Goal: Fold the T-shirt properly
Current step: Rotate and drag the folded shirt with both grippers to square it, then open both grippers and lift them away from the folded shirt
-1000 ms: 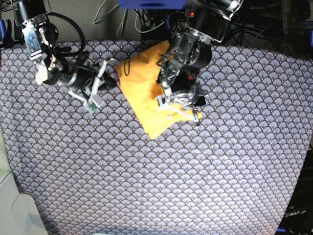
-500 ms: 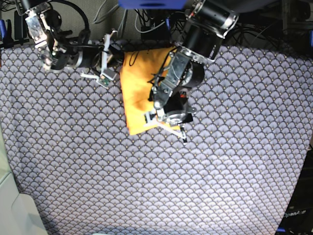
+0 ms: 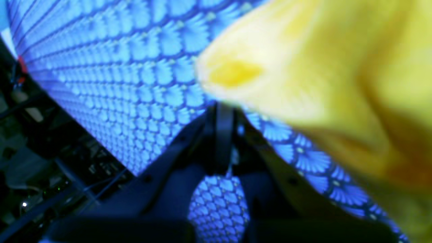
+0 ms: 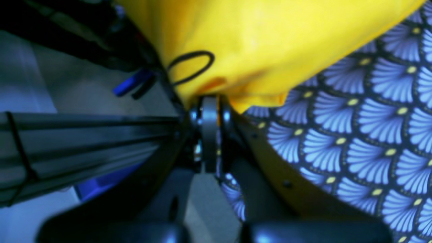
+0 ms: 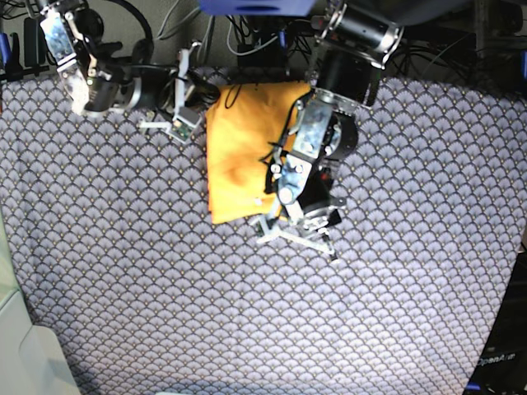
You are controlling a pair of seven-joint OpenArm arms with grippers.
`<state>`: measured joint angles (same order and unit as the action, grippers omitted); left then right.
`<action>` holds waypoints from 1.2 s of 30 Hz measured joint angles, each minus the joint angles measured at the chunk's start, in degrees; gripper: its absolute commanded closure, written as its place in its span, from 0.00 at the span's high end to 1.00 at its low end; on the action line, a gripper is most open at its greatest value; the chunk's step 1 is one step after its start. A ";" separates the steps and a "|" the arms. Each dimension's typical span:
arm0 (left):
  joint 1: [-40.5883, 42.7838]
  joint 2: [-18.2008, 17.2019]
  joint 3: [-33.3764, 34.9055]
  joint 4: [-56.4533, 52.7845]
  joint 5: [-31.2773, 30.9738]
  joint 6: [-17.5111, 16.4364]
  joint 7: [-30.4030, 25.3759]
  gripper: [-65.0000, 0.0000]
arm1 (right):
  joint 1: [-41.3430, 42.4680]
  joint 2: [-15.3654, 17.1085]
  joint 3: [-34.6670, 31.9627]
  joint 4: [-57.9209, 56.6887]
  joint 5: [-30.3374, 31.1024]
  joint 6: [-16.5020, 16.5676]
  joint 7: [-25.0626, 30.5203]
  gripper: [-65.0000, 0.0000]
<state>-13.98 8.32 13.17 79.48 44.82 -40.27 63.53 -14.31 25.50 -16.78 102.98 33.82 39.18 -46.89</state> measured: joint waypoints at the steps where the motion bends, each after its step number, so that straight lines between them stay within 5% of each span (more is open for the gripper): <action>1: 0.11 -0.02 -0.24 0.74 -0.11 -0.02 0.00 0.00 | 0.15 0.04 0.17 0.15 0.04 0.00 0.22 0.00; 10: 0.50 -6.71 -2.69 11.56 -0.85 0.02 5.88 0.00 | -1.16 1.07 10.16 1.40 0.31 0.04 0.22 0.00; 17: 1.64 -6.51 -12.31 21.07 -0.87 -0.02 8.07 0.00 | -2.49 0.90 20.26 3.52 0.70 0.04 0.44 0.00; 23: 7.58 -11.47 -24.79 29.40 -0.13 0.15 8.50 0.00 | -7.76 1.07 32.41 3.52 0.20 0.22 -0.24 0.00; 30: 12.48 -13.35 -39.45 29.64 -0.72 0.17 8.09 0.00 | -15.06 1.01 43.32 3.39 0.26 0.44 -0.02 0.00; 36: 19.78 -11.96 -45.09 29.66 -1.29 -0.04 -1.68 0.00 | -21.46 0.92 49.42 3.69 0.83 0.50 0.66 0.00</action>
<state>5.80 -3.64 -31.92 109.14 43.53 -40.32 61.84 -35.77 26.41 32.64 106.67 34.65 39.68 -46.24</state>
